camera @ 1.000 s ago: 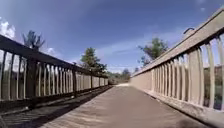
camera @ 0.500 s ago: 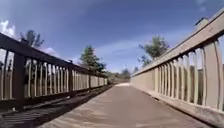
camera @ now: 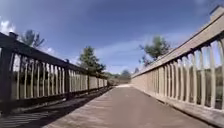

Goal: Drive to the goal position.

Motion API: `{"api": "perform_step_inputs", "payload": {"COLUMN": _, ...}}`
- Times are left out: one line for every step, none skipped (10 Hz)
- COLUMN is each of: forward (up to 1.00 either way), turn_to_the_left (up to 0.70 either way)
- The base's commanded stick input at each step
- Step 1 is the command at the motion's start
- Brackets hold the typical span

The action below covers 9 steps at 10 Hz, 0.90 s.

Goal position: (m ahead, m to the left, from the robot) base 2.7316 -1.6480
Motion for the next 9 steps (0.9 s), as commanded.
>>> {"api": "perform_step_inputs", "payload": {"forward": 0.5, "turn_to_the_left": 0.0}}
{"api": "perform_step_inputs", "payload": {"forward": 0.5, "turn_to_the_left": 0.0}}
{"api": "perform_step_inputs", "payload": {"forward": 0.5, "turn_to_the_left": 0.0}}
{"api": "perform_step_inputs", "payload": {"forward": 0.5, "turn_to_the_left": 0.0}}
{"api": "perform_step_inputs", "payload": {"forward": 0.5, "turn_to_the_left": 0.0}}
{"api": "perform_step_inputs", "payload": {"forward": 0.5, "turn_to_the_left": 0.0}}
{"api": "perform_step_inputs", "payload": {"forward": 0.5, "turn_to_the_left": 0.0}}
{"api": "perform_step_inputs", "payload": {"forward": 0.5, "turn_to_the_left": 0.0}}
{"api": "perform_step_inputs", "payload": {"forward": 0.5, "turn_to_the_left": 0.0}}
